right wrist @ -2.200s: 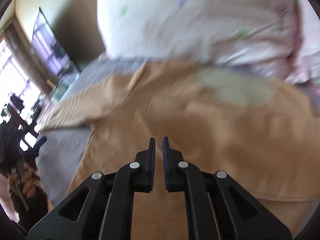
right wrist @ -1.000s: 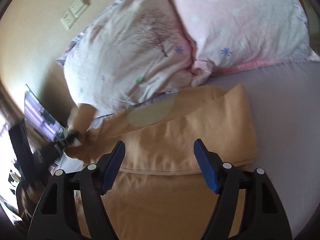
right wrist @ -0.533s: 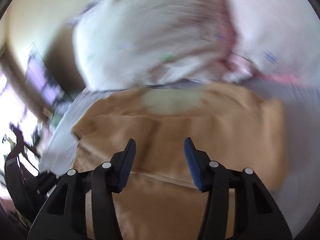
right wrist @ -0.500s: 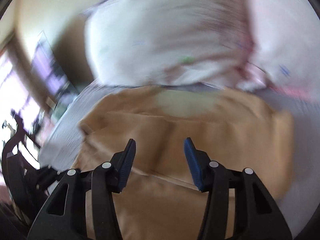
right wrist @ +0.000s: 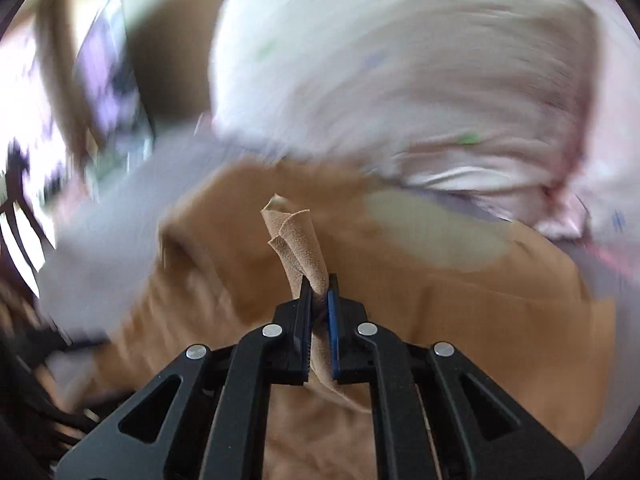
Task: Fold small clothes
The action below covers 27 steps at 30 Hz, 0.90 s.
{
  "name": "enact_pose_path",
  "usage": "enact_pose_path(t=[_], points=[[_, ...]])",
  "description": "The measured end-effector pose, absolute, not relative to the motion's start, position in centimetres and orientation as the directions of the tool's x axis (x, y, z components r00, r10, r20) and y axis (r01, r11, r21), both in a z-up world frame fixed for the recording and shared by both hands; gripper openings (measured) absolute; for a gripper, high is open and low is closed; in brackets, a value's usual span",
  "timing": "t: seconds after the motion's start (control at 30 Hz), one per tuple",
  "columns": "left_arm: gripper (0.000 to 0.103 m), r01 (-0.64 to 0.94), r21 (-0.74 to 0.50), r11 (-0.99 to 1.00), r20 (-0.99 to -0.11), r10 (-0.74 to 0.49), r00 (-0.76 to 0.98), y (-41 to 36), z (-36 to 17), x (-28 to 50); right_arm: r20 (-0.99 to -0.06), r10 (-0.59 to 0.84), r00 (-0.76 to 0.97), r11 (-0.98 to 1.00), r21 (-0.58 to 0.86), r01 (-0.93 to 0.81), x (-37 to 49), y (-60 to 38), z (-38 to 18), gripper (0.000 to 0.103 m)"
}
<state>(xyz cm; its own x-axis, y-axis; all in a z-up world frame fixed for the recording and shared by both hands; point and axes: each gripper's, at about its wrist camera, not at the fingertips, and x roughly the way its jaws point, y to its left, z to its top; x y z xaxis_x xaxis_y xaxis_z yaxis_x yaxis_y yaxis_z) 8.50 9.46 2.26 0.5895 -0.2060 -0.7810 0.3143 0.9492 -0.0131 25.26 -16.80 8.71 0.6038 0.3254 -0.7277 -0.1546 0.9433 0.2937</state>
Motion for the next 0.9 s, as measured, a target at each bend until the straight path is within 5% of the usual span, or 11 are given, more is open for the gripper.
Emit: enact_pose_path(t=[0.1, 0.17, 0.3, 0.43, 0.5, 0.57, 0.7, 0.9], points=[[0.059, 0.314, -0.010, 0.949, -0.775, -0.206, 0.597, 8.6, 1.8, 8.2, -0.647, 0.274, 0.712, 0.822, 0.542, 0.176, 23.8, -27.8, 8.6, 0.007], [0.060, 0.312, -0.013, 0.950, -0.773, -0.208, 0.600, 8.6, 1.7, 8.4, -0.677, 0.203, 0.707, 0.707, 0.601, 0.373, 21.4, -33.5, 5.7, 0.007], [0.061, 0.310, -0.017, 0.951, -0.770, -0.210, 0.603, 8.5, 1.6, 8.6, -0.701, 0.238, 0.672, 0.549, 0.668, 0.502, 17.6, -37.6, 1.0, 0.007], [0.061, 0.301, -0.052, 0.952, -0.765, -0.232, 0.601, 8.7, 1.8, 8.1, -0.688, 0.320, 0.651, 0.508, 0.705, 0.495, 15.1, -37.3, 0.9, 0.016], [0.061, 0.300, -0.137, 0.944, -0.749, -0.297, 0.592, 10.1, 2.2, 7.9, -0.660, 0.342, 0.669, 0.531, 0.723, 0.442, 13.4, -36.8, 2.4, 0.057], [0.061, 0.294, -0.259, 0.920, -0.708, -0.388, 0.590, 12.6, 2.7, 7.2, -0.646, 0.311, 0.696, 0.587, 0.707, 0.394, 11.4, -36.3, 4.3, 0.086], [0.064, 0.297, -0.455, 0.840, -0.622, -0.538, 0.569, 18.1, 2.8, 4.9, -0.608, 0.339, 0.718, 0.716, 0.662, 0.222, 5.7, -35.3, 7.5, 0.086], [0.074, 0.350, -0.549, 0.759, -0.550, -0.643, 0.532, 23.3, 1.3, -0.7, -0.624, 0.512, 0.590, 0.759, 0.650, 0.029, -4.3, -33.8, 7.5, 0.086]])
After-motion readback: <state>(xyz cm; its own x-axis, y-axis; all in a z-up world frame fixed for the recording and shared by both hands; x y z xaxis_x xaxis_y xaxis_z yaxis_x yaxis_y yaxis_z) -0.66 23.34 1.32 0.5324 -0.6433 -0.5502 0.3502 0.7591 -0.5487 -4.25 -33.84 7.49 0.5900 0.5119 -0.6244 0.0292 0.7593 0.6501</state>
